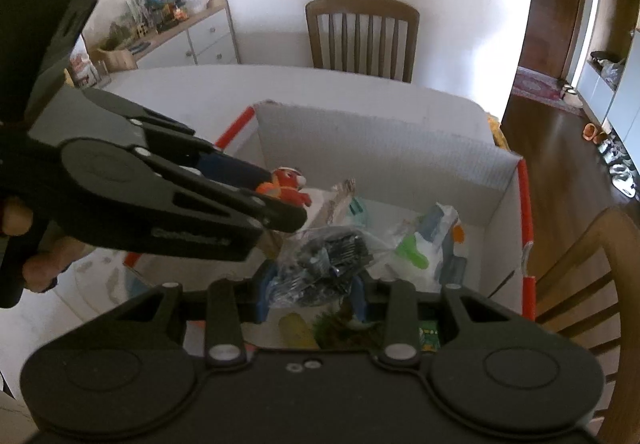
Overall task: Organize objects
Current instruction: 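Open left tool releasing keychain while right tool releases black bag in shoebox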
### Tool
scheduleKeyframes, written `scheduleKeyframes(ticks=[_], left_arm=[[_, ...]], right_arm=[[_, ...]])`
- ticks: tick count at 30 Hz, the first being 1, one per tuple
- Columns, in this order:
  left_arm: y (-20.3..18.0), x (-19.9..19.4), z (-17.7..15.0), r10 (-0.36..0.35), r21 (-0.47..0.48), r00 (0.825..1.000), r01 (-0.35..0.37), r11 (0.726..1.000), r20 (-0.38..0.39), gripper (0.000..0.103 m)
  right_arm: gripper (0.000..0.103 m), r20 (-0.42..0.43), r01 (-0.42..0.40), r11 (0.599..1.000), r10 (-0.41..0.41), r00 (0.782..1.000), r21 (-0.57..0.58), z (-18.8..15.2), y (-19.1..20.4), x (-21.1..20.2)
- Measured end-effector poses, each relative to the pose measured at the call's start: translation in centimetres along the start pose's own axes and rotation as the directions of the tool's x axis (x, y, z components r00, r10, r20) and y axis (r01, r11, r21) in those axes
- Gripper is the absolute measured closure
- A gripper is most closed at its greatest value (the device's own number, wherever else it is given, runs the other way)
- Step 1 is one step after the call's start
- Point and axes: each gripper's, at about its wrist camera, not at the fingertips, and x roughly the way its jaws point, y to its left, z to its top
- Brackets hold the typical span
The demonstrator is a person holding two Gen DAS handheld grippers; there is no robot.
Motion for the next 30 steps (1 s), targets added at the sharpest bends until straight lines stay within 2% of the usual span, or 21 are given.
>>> scheduleKeyframes(ticks=[6,13,18,19,21,22,30], left_arm=[[0.0,2.2,-0.8,-0.013,0.008,0.998,0.013,1.0,-0.057,0.065],[-0.4,2.5,-0.9,-0.022,0.03,0.997,0.024,0.999,-0.068,0.065],[-0.3,1.9,-1.1,-0.032,0.033,0.998,0.034,0.999,-0.05,0.064],[-0.3,1.8,-1.1,-0.038,0.034,0.998,0.04,0.999,-0.048,0.063],[-0.3,1.3,-1.2,-0.046,0.036,0.998,0.048,0.998,-0.041,0.051],[-0.3,0.9,-1.4,-0.048,0.037,0.998,0.049,0.998,-0.03,0.049],[0.0,-2.8,-2.3,-0.066,0.03,0.997,0.065,0.997,0.04,0.044]], right_arm=[[0.066,-0.041,0.017,1.0,-0.018,0.999,-0.013,-0.5,-0.1,1.6],[0.064,-0.085,0.04,0.999,-0.039,0.996,0.011,-1.4,-1.1,2.8],[0.053,-0.072,0.052,0.998,-0.051,0.996,0.022,-1.7,-1.4,2.1],[0.049,-0.067,0.053,0.998,-0.052,0.996,0.026,-1.8,-1.5,1.9],[0.047,-0.057,0.065,0.997,-0.063,0.996,0.03,-1.9,-1.4,1.3],[0.046,-0.052,0.07,0.997,-0.068,0.996,0.033,-2.0,-1.3,0.9],[0.045,0.005,0.122,0.988,-0.123,0.992,0.092,-2.0,-0.1,-2.2]])
